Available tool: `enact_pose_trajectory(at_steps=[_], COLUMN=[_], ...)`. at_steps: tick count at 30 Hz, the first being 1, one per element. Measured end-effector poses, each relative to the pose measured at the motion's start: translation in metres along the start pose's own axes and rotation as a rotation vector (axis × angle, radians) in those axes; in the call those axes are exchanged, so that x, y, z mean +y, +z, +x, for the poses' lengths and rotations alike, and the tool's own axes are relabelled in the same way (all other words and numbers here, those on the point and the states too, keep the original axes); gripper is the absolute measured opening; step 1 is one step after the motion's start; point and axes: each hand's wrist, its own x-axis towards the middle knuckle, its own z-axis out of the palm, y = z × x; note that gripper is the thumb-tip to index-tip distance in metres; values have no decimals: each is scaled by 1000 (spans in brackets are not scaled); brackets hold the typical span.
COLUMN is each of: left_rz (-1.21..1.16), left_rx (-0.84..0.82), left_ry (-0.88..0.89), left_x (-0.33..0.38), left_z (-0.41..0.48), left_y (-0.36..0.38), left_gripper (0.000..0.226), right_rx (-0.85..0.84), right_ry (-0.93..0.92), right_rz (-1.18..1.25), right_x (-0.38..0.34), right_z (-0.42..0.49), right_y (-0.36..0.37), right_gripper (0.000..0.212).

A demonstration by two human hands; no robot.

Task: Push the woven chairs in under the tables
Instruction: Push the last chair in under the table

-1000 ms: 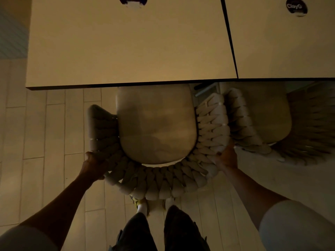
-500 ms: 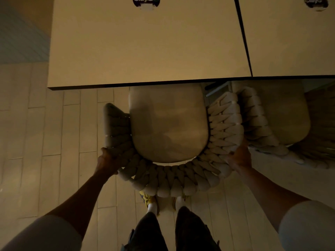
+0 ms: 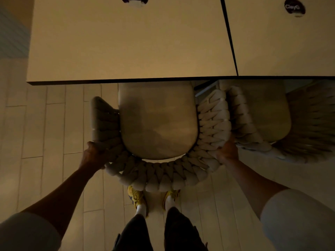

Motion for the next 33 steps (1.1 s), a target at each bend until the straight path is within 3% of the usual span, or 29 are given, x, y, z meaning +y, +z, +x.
enact_pose_trajectory(at_steps=[14, 22, 27, 33], left_rz=[7, 24, 14, 17], left_rx=[6, 13, 8, -3], left_ry=[3, -1, -27, -21], left_x=[-1, 1, -1, -8], left_z=[6, 3, 7, 8], left_y=[2, 2, 1, 3], left_gripper=[52, 51, 52, 52], right_rx=[-17, -33, -29, -22], right_ry=[-27, -7, 0, -17], right_rz=[67, 6, 59, 59], right_x=[5, 3, 1, -3], right_z=[5, 2, -5, -12], right_y=[-5, -4, -6, -9], right_gripper=[93, 81, 97, 88])
